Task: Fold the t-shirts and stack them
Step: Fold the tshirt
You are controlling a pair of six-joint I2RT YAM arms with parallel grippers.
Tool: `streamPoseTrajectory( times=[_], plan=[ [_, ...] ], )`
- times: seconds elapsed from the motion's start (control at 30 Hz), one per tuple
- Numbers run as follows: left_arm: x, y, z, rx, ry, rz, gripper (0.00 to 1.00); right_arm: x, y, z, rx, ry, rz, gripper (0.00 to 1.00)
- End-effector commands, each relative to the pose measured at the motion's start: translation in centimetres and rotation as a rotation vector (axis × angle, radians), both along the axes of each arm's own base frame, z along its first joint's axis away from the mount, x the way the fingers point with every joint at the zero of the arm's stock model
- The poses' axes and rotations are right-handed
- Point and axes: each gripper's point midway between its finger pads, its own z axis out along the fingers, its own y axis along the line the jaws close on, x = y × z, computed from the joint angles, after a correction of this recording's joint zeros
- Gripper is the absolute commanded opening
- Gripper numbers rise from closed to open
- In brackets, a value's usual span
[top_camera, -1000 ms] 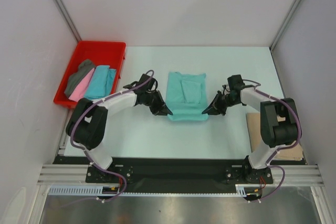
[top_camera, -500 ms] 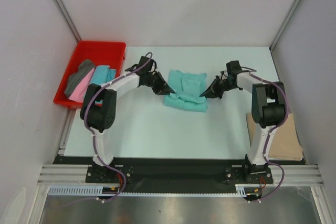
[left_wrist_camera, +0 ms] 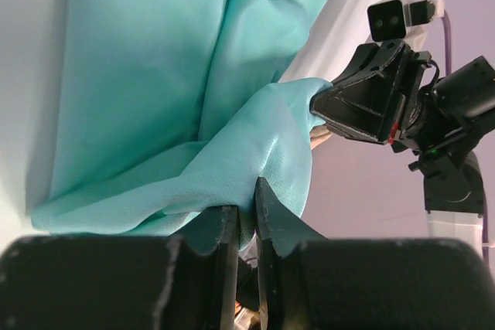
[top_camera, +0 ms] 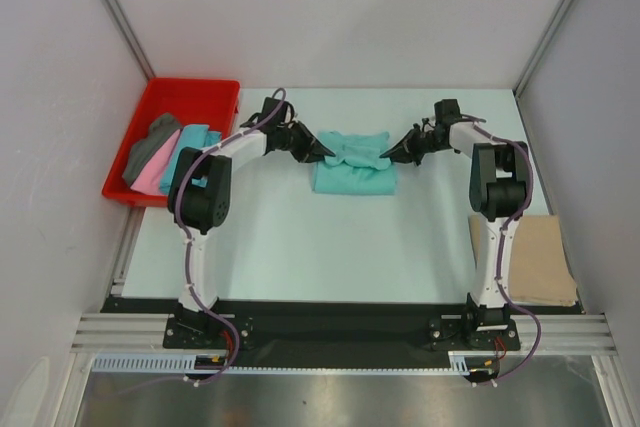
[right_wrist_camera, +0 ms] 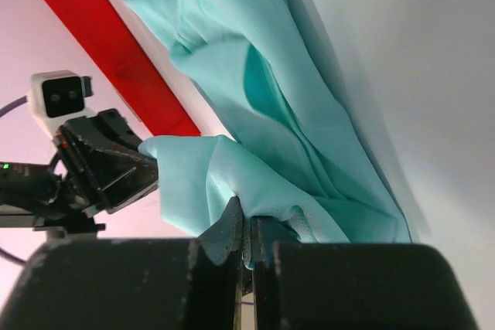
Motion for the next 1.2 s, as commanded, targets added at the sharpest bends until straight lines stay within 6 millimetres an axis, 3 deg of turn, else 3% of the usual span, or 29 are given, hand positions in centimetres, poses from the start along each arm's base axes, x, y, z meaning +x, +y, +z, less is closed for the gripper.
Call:
streamPoseTrajectory(
  times=[0.0, 0.07, 0.47, 0.67, 0.73, 0.77, 0.8, 0.87, 0.97, 1.0, 1.03, 1.07, 1.1, 1.13, 1.17],
  plan=[
    [2.5, -0.4, 1.9, -0.088, -0.057, 0.024, 0.16, 2.6, 0.6, 2.0, 0.079, -0.032, -0.002, 0.07],
    [2.9, -0.3, 1.8, -0.094, -0.055, 0.032, 0.17, 3.3, 0.6, 2.0, 0.085, -0.028, -0.013, 0.13],
    [5.9, -0.7, 0.8, -0.129, -0.079, 0.044, 0.18, 5.6, 0.1, 1.4, 0.110, -0.038, -0.049, 0.16],
    [6.8, 0.2, 0.4, -0.060, -0.124, 0.033, 0.39, 7.5, -1.3, 1.8, 0.136, -0.098, -0.079, 0.39],
    [8.4, 1.3, 2.2, 0.060, -0.260, 0.006, 0.47, 8.0, -1.6, 2.7, 0.099, -0.161, -0.055, 0.47],
    [8.7, 1.9, 2.8, 0.120, -0.296, 0.002, 0.50, 8.4, -3.1, 3.0, 0.081, -0.179, -0.068, 0.48],
    [9.2, 3.2, 3.8, 0.232, -0.363, -0.017, 0.59, 8.0, -3.4, 3.6, 0.059, -0.182, -0.055, 0.52],
    [9.0, 4.7, 6.2, 0.344, -0.433, -0.028, 0.61, 8.2, -4.8, 4.6, -0.034, -0.275, -0.030, 0.55],
    [8.5, 6.5, 9.6, 0.460, -0.564, -0.040, 0.61, 6.8, -6.0, 6.0, -0.176, -0.361, 0.011, 0.56],
    [7.7, 6.6, 8.5, 0.468, -0.563, -0.061, 0.59, 6.1, -5.9, 5.9, -0.200, -0.360, 0.023, 0.56],
    [6.6, 6.0, 10.6, 0.426, -0.609, -0.075, 0.57, 5.2, -6.0, 6.5, -0.227, -0.381, 0.032, 0.56],
    [5.8, 5.2, 10.5, 0.396, -0.620, -0.091, 0.55, 4.7, -5.8, 6.3, -0.244, -0.389, 0.043, 0.56],
    [4.9, 4.7, 9.0, 0.365, -0.615, -0.095, 0.51, 4.7, -5.5, 6.7, -0.264, -0.443, 0.055, 0.56],
    [4.3, 4.0, 9.0, 0.325, -0.633, -0.105, 0.49, 4.2, -4.0, 6.9, -0.257, -0.472, 0.086, 0.54],
    [3.9, 2.3, 10.3, 0.239, -0.701, -0.131, 0.46, 3.4, -3.3, 6.7, -0.245, -0.480, 0.100, 0.52]
  ],
)
